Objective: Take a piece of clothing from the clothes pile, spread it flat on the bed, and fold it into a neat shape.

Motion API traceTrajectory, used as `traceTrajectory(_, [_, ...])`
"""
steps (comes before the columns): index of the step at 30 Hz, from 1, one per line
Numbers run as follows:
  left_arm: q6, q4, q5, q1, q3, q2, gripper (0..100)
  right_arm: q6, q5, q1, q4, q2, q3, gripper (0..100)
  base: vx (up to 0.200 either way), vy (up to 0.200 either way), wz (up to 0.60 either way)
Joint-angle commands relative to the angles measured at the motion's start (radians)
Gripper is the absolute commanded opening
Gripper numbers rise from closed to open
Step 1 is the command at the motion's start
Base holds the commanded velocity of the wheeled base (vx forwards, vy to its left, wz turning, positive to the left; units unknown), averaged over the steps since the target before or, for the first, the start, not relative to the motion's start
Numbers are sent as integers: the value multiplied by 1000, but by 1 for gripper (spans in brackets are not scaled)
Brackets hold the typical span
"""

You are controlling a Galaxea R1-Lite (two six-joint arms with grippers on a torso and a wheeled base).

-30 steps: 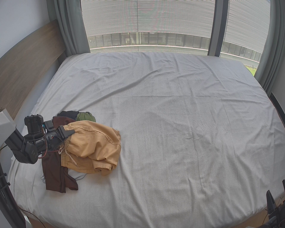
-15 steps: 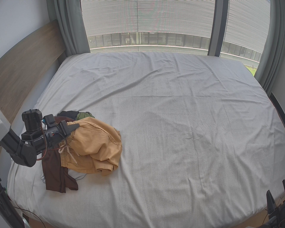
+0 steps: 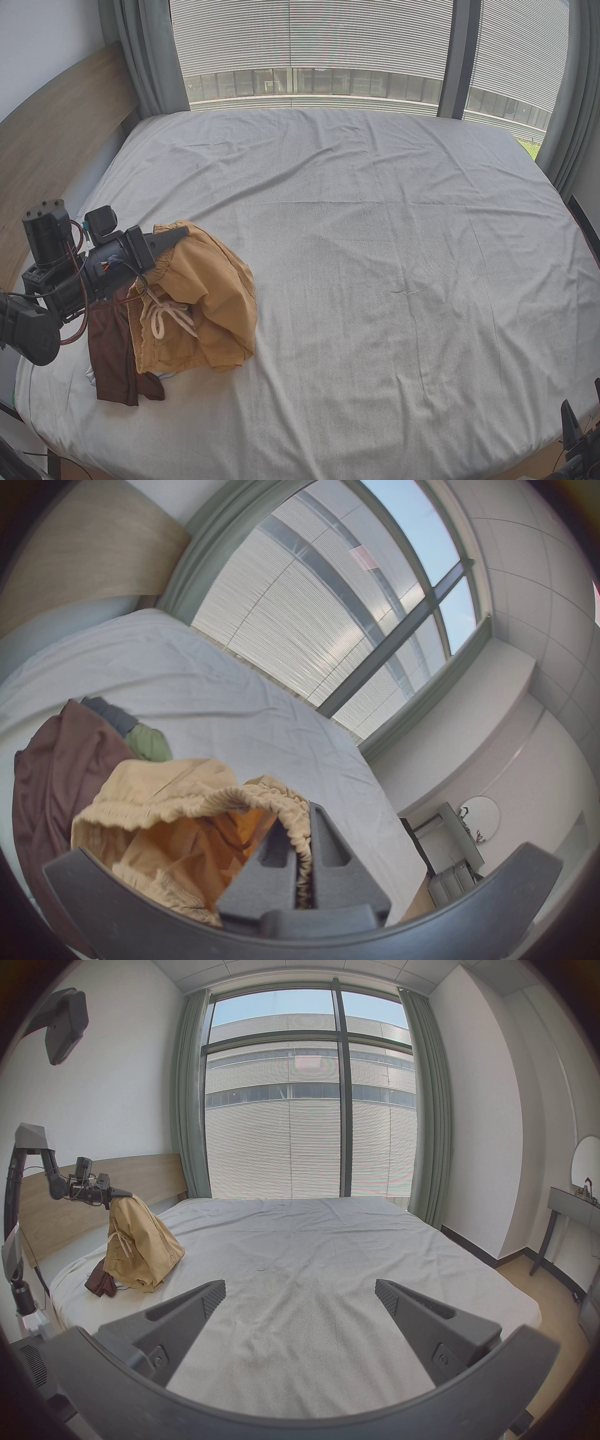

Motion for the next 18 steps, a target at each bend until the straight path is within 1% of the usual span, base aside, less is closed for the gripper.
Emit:
traceTrajectory(1, [4,0,1,-94,11,-71,0,-2,0,0,-1,-15,18,100,0,0,0])
traceTrajectory(4, [6,-2,-1,-127,32,-74,0,-3,0,0,-1,-15,18,100,0,0,0])
traceTrajectory(6, [8,-6,2,-131,23,-71,0,-2,-1,0,-1,-16,18,100,0,0,0])
traceTrajectory(10, [4,-11,16,-171,-18,-63,0,-7,0,0,1,-15,18,100,0,0,0])
traceTrajectory(13, [11,-11,-1,-177,-46,-61,0,-7,0,0,1,-16,18,100,0,0,0])
traceTrajectory(16, [23,-9,-10,-196,-63,-48,0,-7,0,0,-1,-16,18,100,0,0,0])
traceTrajectory(18, [70,-8,-12,-202,-75,-22,0,-7,0,0,1,-16,18,100,0,0,0])
